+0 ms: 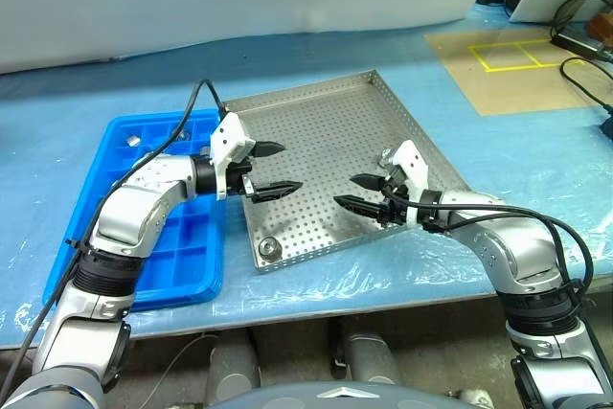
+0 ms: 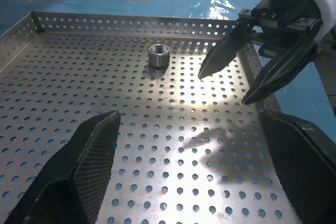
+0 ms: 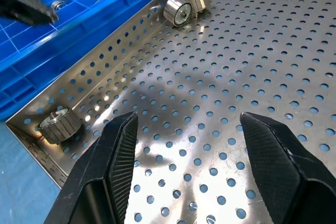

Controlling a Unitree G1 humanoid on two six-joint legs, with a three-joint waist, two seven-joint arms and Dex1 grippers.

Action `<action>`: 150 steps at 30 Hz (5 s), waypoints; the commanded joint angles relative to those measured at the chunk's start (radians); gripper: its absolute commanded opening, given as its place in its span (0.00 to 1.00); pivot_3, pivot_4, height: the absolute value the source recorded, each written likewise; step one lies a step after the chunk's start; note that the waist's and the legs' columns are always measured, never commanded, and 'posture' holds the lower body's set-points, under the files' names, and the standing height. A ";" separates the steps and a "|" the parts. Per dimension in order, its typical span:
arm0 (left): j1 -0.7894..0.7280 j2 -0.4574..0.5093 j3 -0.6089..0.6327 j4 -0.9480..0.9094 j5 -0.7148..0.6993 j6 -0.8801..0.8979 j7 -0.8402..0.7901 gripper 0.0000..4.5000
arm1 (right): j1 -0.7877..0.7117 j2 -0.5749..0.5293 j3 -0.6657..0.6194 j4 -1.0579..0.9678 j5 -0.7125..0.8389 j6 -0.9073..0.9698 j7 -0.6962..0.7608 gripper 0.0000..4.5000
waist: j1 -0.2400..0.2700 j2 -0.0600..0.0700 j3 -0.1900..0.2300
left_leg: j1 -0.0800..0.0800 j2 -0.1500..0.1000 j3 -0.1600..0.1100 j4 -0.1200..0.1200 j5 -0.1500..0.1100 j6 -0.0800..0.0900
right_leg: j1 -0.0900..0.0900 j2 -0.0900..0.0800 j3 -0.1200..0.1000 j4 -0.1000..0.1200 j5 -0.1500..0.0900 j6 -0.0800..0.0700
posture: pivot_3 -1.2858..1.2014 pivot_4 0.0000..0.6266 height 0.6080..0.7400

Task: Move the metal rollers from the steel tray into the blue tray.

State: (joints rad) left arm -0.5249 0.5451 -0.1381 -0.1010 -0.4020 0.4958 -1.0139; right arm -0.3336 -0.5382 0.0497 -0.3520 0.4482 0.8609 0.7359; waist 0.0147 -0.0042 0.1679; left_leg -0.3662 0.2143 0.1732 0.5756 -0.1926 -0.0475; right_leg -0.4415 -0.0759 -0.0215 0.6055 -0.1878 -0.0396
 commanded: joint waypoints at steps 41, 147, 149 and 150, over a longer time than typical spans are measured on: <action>0.061 0.142 -0.174 0.179 0.214 -0.274 -0.314 0.99 | 0.268 -0.038 -0.050 -0.077 0.061 -0.127 -0.064 0.72 | -0.029 0.001 0.000 | 0.005 0.000 0.001 -0.002 0.001 -0.002 | 0.004 0.000 0.001 -0.001 -0.004 0.007 | 0.39 0.24 1.00; 0.049 0.053 -0.079 0.150 0.189 -0.325 -0.191 0.36 | 0.135 0.027 -0.006 0.056 0.005 -0.229 -0.048 0.72 | -0.077 0.001 -0.007 | -0.001 -0.003 -0.002 -0.006 -0.001 0.001 | -0.001 0.001 0.001 -0.006 -0.001 0.000 | 0.41 0.24 1.00; 0.042 0.052 -0.072 0.125 0.179 -0.292 -0.183 0.36 | 0.107 0.030 -0.011 0.057 0.010 -0.217 -0.039 0.72 | -0.074 0.001 -0.007 | -0.001 -0.002 -0.002 -0.007 -0.001 0.001 | -0.001 0.001 0.001 -0.006 -0.001 -0.001 | 0.41 0.24 1.00; 0.037 0.050 -0.068 0.114 0.175 -0.276 -0.175 0.36 | 0.098 0.029 -0.006 0.066 0.005 -0.224 -0.032 0.72 | -0.073 0.001 -0.007 | -0.001 -0.002 -0.002 -0.008 -0.001 0.001 | -0.001 0.001 0.001 -0.007 -0.001 -0.001 | 0.41 0.24 1.00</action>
State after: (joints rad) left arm -0.4706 0.5911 -0.2389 0.0595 -0.2014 0.1974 -1.1998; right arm -0.2246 -0.5082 0.0592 -0.2759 0.4354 0.6414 0.6938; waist -0.0579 -0.0035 0.1612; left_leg -0.3671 0.2121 0.1715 0.5671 -0.1939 -0.0464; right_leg -0.4424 -0.0746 -0.0208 0.5983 -0.1889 -0.0411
